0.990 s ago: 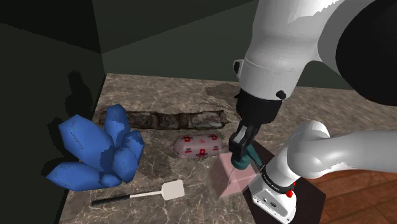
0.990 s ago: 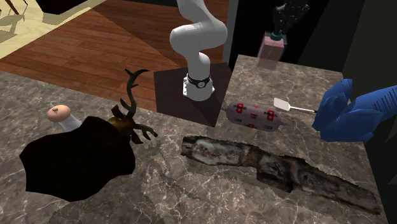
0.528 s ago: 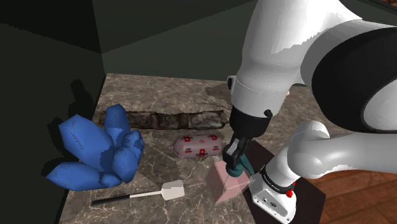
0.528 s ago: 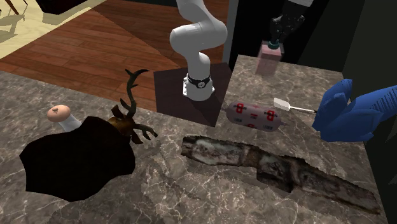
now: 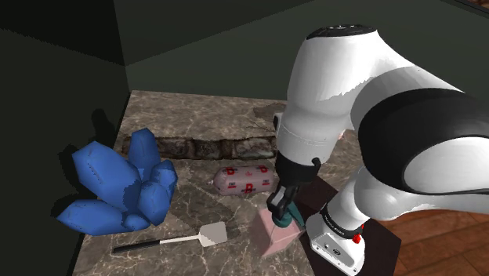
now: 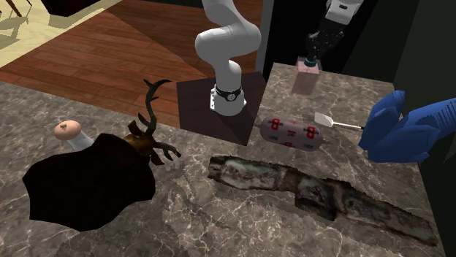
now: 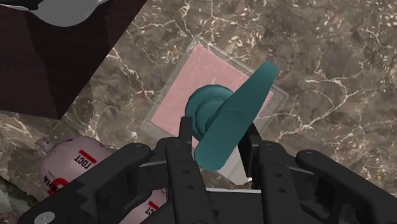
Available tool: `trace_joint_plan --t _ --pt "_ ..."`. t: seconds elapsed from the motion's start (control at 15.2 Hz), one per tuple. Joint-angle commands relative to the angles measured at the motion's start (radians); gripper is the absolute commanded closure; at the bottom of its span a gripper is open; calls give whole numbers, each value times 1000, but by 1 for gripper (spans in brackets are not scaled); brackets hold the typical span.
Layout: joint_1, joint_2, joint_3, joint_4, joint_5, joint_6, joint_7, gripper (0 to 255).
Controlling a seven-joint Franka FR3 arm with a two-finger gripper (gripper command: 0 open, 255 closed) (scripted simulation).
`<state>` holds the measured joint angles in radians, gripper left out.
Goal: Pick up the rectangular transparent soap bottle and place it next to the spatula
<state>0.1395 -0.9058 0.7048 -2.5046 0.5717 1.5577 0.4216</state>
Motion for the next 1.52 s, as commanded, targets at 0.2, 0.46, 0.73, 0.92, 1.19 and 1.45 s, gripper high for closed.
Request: trace_joint_plan --t 0.2,0.46,0.73,0.92,1.19,1.45 --pt "5 4 36 -58 29 64 -10 255" --pt "8 12 68 -100 55 115 -17 255" --pt "9 25 103 -139 82 169 -24 255" --pt "9 25 103 -139 82 169 -24 255" --pt "9 25 103 -139 82 169 -24 255" --pt "9 25 103 -139 82 169 -24 0"
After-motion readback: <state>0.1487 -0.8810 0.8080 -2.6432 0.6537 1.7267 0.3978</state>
